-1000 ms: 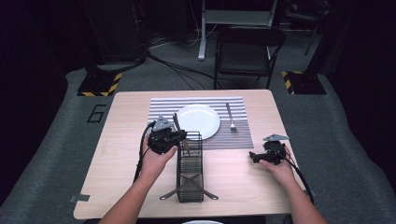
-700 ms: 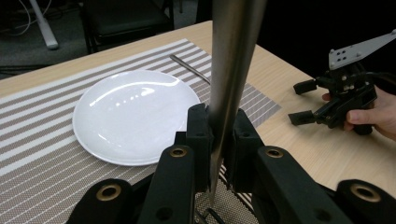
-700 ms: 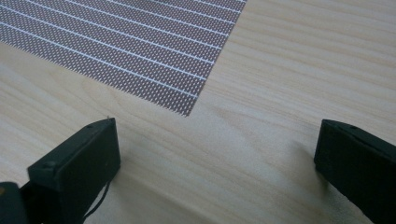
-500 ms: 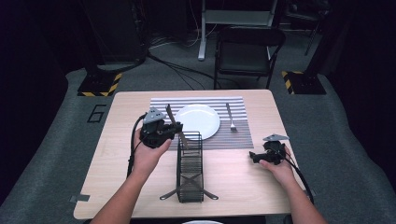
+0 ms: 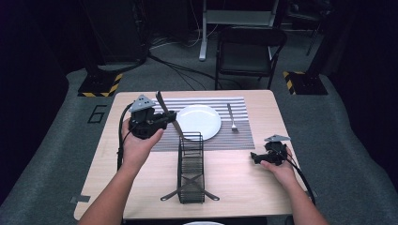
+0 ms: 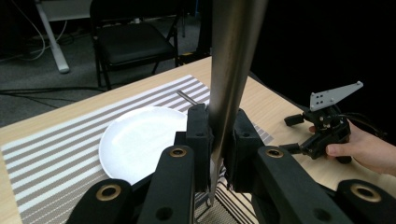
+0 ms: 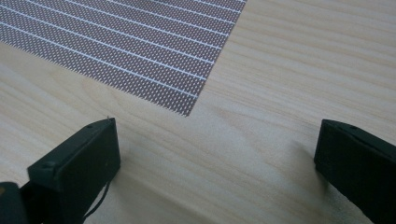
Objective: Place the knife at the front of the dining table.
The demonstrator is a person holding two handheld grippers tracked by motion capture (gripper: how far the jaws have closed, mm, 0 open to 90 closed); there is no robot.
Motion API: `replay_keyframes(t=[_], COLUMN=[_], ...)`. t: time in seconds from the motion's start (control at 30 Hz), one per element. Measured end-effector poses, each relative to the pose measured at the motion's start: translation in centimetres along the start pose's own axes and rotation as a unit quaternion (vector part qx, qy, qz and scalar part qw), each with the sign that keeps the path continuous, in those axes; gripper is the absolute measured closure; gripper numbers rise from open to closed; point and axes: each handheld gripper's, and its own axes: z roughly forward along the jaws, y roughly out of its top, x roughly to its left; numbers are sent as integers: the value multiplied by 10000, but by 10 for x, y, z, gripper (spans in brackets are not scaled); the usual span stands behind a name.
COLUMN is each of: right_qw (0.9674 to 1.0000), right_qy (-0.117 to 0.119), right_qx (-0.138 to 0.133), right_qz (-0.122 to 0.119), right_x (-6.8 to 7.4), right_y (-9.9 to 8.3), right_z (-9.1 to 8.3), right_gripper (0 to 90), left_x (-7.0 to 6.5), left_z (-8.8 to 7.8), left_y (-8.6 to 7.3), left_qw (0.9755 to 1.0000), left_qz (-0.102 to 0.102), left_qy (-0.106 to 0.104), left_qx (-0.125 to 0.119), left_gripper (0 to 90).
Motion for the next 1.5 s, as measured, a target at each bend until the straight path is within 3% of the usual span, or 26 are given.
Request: replay_keyframes(t=[0.3, 0.57, 0.7, 0.77, 1.17, 1.5], right_qw=[10000, 10000, 10000, 10000, 10000, 10000], right_qy=[0, -1, -4, -4, -1, 0], right_qx=[0, -1, -3, -2, -2, 0], right_qz=[1, 3, 4, 3, 4, 6], right_x=[0, 0, 0, 0, 0, 0], right_y=[0, 0, 0, 0, 0, 0], right_z=[0, 0, 0, 0, 0, 0], right_gripper=[0, 0, 0, 0, 0, 0], left_x=[6, 22, 34, 42, 56, 70], left_z=[-3, -4, -2, 2, 32, 54], left_y=[3, -1, -4, -8, -25, -47], left_qw=[9997, 9981, 9953, 9943, 9892, 9832], left_qz=[-28, -188, -308, -437, -561, -537], left_qy=[257, 590, 913, 968, 1353, 1709], left_qx=[-29, -58, -117, -78, 22, 340], left_gripper=[818, 818, 818, 818, 818, 818])
